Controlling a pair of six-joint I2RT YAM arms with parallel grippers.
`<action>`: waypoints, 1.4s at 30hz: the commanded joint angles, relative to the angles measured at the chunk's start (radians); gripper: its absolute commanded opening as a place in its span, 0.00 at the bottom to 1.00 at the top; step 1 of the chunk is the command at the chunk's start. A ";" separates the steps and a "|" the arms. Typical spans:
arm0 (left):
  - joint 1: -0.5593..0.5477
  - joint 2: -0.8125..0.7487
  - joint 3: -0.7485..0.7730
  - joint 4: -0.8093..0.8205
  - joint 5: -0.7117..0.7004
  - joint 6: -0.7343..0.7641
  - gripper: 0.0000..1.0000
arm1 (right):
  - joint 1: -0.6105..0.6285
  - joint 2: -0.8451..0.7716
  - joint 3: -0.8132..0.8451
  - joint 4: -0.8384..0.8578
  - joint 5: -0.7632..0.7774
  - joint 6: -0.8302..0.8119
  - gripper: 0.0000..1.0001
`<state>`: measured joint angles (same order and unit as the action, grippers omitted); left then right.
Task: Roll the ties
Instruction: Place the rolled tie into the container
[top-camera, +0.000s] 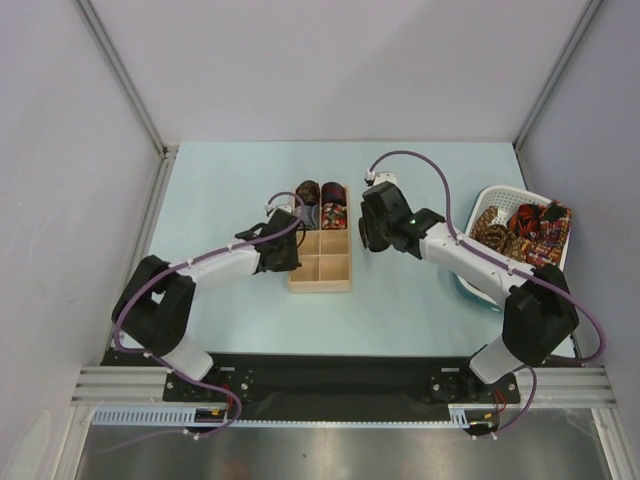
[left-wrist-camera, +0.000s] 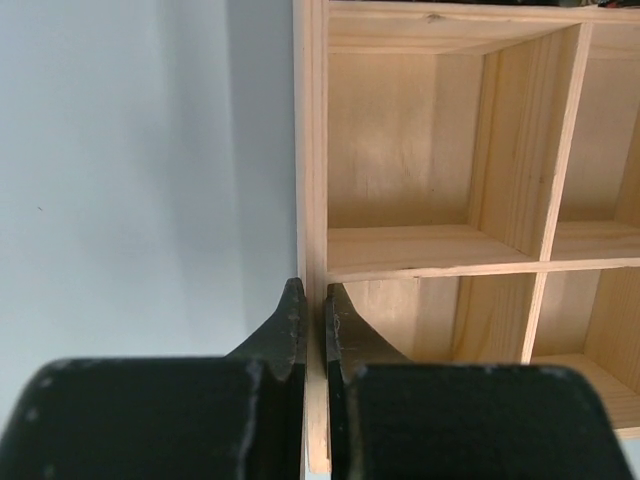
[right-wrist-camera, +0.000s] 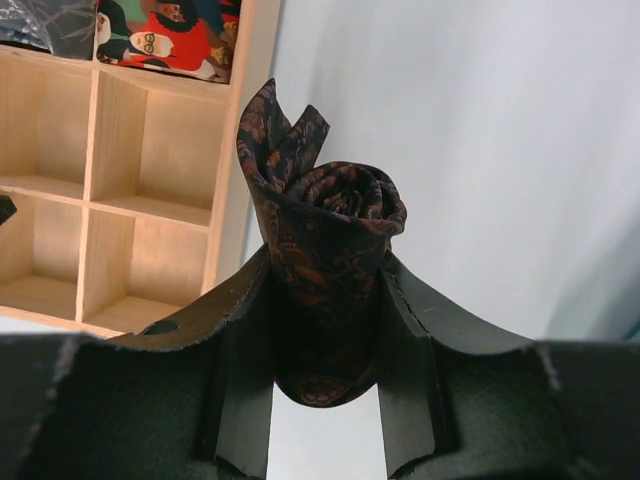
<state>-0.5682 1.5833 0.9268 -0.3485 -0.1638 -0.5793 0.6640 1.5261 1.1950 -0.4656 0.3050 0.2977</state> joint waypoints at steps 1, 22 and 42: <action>-0.053 -0.062 -0.006 0.078 -0.045 -0.122 0.05 | 0.008 0.038 0.066 -0.073 -0.024 0.046 0.17; -0.102 -0.200 -0.017 0.074 -0.026 -0.090 0.52 | 0.089 0.253 0.225 -0.136 0.042 0.061 0.16; -0.053 -0.187 -0.085 0.101 -0.033 -0.027 0.49 | 0.131 0.379 0.364 -0.185 0.060 0.066 0.15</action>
<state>-0.6510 1.3758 0.8738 -0.2897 -0.1982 -0.6270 0.7868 1.8866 1.5211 -0.6361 0.3622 0.3481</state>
